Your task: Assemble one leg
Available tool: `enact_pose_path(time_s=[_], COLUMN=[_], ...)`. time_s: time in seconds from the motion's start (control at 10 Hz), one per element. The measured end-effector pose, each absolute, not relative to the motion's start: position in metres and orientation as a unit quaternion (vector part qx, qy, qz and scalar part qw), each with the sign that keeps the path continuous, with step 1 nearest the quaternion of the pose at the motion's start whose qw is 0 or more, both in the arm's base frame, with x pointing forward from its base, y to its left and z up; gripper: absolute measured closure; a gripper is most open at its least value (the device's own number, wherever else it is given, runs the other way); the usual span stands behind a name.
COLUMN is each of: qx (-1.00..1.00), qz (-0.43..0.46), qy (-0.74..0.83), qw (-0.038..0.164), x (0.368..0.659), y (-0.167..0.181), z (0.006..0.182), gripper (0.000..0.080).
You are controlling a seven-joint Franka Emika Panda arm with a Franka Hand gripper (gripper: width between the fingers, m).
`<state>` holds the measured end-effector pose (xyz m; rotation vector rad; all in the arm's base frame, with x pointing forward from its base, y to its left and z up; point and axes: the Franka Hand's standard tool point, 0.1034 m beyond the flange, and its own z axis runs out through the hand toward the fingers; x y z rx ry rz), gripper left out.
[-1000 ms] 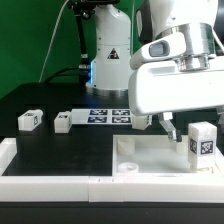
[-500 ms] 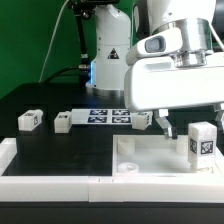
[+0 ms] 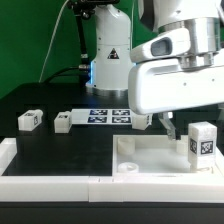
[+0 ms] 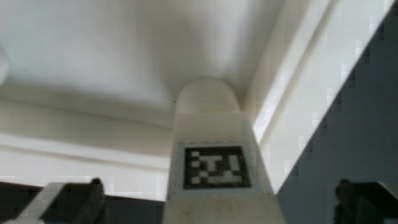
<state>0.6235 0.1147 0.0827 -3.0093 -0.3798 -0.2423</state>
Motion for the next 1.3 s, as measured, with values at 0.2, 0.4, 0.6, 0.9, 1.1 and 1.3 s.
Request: enact_pose_path(time_s=[0.2, 0.4, 0.6, 0.9, 1.1, 1.3], qx=[-0.990, -0.990, -0.990, -0.989, -0.992, -0.996], qz=[-0.020, -0.030, -0.031, -0.031, -0.030, -0.028], qy=[-0.127, -0.127, -0.128, -0.130, -0.113, -0.065], qw=[0.055, 0.055, 0.054, 0.054, 0.055, 0.058], x=[0.6228, 0.6254, 0.6258, 0.6259, 0.6261, 0.6261], y=[0.1173, 0.1171, 0.1174, 0.1167, 0.1159, 0.1159], z=[0.0827, 0.0813, 0.0813, 0.0813, 0.0813, 0.0813], gripper=[0.0151, 0.0151, 0.0178, 0.0507, 0.0507, 0.0507])
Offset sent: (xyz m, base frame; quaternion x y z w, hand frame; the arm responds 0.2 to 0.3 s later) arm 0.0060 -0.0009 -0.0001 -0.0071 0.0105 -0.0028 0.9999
